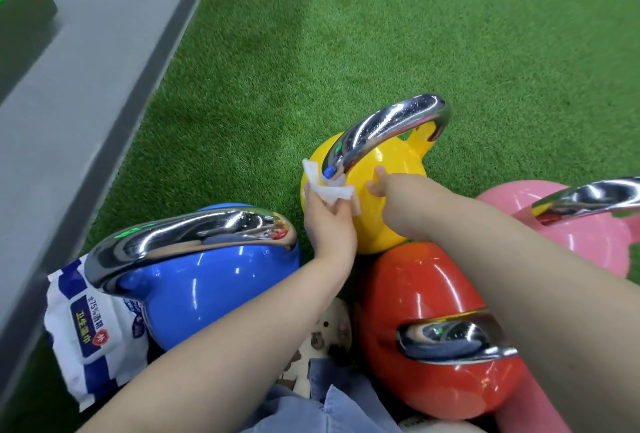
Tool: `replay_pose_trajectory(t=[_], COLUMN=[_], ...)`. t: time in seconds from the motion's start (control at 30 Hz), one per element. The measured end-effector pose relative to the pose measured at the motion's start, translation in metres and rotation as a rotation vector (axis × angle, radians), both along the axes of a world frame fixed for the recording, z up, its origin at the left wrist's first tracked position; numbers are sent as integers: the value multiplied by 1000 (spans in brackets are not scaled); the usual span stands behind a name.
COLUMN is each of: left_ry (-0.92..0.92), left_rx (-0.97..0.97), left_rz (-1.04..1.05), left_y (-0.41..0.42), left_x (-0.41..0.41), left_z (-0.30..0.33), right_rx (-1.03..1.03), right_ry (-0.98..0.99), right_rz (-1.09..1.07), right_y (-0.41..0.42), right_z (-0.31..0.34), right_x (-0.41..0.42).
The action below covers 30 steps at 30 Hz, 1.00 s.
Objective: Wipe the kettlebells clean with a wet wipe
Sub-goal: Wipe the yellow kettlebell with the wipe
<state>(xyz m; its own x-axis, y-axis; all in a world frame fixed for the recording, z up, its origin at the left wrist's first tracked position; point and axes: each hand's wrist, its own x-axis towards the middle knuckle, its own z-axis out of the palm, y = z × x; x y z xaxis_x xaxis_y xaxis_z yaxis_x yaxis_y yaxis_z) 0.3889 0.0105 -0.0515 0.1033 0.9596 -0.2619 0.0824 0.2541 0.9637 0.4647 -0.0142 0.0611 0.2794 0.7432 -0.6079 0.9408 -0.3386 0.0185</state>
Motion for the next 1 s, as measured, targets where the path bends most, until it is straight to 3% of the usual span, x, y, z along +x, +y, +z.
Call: replay_pose_trajectory(t=[0.37,0.77,1.0], left_ry=[127,197,84], left_rx=[383,216,200], left_rz=[44,10,10], left_y=[16,24,25], left_x=[7,11,14], left_z=[5,28,34], right_rx=[8,-2,-13], right_ry=[25,25,81], right_rz=[-53,-69,-88], right_y=[-5,-4,-5], right_z=[0,3,8], right_x=[-3,-6,-4])
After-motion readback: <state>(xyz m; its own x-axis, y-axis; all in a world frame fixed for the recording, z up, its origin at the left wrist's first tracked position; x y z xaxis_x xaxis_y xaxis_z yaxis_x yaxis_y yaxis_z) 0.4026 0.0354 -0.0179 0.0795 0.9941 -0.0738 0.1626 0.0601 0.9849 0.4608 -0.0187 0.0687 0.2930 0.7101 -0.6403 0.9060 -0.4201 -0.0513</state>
